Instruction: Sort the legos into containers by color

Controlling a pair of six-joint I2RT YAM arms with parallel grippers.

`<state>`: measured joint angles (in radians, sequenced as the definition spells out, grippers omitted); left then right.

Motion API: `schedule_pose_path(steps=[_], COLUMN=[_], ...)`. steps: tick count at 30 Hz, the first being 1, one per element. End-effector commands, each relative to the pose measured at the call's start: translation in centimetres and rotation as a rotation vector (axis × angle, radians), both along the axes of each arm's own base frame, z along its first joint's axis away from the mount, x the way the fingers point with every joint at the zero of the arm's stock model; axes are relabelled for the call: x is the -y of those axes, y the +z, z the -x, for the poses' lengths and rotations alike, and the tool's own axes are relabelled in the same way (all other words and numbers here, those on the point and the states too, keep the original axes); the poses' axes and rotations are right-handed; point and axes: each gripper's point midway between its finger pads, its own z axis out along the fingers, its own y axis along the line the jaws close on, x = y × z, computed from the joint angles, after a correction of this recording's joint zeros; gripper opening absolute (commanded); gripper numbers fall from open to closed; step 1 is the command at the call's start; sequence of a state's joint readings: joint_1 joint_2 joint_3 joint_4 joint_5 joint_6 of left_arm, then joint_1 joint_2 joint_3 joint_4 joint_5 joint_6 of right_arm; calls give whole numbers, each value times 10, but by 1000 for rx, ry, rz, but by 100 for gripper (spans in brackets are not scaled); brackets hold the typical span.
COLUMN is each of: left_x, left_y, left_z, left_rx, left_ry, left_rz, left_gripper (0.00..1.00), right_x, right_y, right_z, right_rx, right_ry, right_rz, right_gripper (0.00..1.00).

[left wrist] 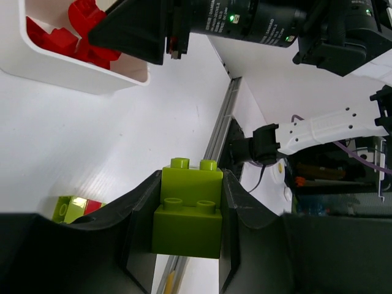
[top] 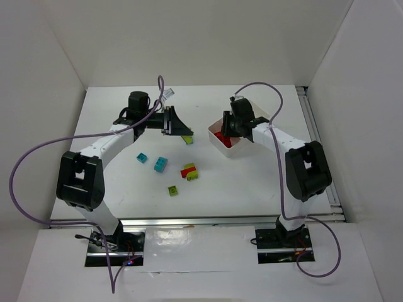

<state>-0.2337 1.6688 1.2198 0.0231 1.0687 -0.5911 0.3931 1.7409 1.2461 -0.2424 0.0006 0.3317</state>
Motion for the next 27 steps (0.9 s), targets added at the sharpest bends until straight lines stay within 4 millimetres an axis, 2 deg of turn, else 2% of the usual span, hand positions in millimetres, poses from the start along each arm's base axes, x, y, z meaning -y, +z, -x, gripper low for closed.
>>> schedule_pose_path(steps=[1, 5, 6, 8, 11, 12, 13, 15, 18, 19, 21, 23, 27], left_x=[0, -1, -1, 0, 0, 0, 1, 3, 5, 6, 7, 8, 9], left_y=[9, 16, 16, 19, 23, 26, 22, 25, 31, 35, 41, 46, 55], left_z=[-11, -12, -12, -13, -14, -15, -15, -13, -3, -2, 0, 0, 4], left_rx=[46, 55, 55, 64, 73, 82, 69, 79, 94, 114, 115, 147, 138], left_ry=[26, 34, 34, 35, 35, 35, 27, -3, -86, -103, -119, -132, -153], left_rz=[-12, -14, -14, -12, -10, -8, -7, 12, 57, 69, 90, 113, 145], left_gripper=[0, 0, 0, 0, 0, 0, 0, 0, 0, 0, 0, 0, 0], right_x=[2, -5, -2, 0, 6, 5, 4, -2, -25, -41, -52, -68, -86], right_y=[19, 23, 34, 47, 84, 88, 92, 109, 131, 140, 152, 152, 157], right_z=[-15, -12, -13, -12, -3, 1, 6, 19, 38, 53, 66, 83, 106], right_rx=[66, 78, 98, 125, 199, 208, 214, 252, 286, 286, 292, 250, 226], right_ry=[-26, -27, -38, -47, -59, -48, -35, 24, 225, 342, 445, 571, 729], right_rz=[55, 58, 58, 51, 22, 8, -6, -55, -201, -280, -346, -426, -515], right_gripper=[42, 76, 77, 77, 74, 66, 63, 59, 59, 61, 68, 72, 81])
